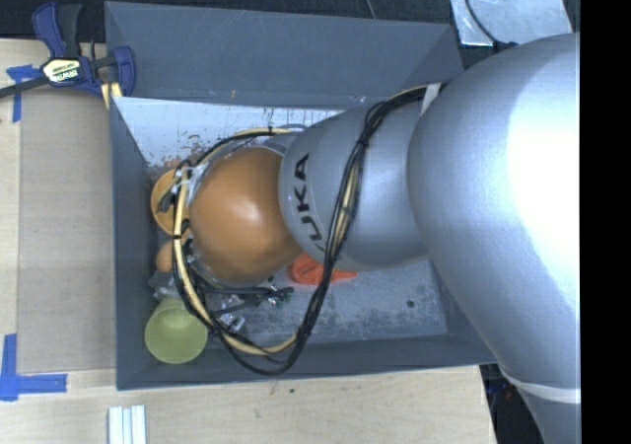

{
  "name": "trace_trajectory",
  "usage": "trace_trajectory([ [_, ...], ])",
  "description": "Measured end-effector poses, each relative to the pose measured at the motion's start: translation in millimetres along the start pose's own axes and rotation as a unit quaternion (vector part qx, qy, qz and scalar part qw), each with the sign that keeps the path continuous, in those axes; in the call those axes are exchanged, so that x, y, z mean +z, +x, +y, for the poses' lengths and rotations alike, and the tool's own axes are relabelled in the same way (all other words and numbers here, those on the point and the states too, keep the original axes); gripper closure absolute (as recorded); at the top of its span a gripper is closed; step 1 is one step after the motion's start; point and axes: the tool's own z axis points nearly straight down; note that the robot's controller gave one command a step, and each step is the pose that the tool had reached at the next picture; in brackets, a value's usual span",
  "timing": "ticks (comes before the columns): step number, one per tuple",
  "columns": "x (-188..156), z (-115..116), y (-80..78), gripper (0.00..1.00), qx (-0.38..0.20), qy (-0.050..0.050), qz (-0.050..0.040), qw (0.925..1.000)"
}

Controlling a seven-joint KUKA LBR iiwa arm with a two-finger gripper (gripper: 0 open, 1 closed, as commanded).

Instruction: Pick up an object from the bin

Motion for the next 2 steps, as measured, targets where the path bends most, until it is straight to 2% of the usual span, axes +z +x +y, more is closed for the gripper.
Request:
trace_trajectory([
  [1, -31, 9, -3.1, 0.0, -0.039, 0.001, -0.0074, 0.9992],
  [2, -7, 0, -5.2, 1.0, -0.126, 0.007, -0.0122, 0.9919],
])
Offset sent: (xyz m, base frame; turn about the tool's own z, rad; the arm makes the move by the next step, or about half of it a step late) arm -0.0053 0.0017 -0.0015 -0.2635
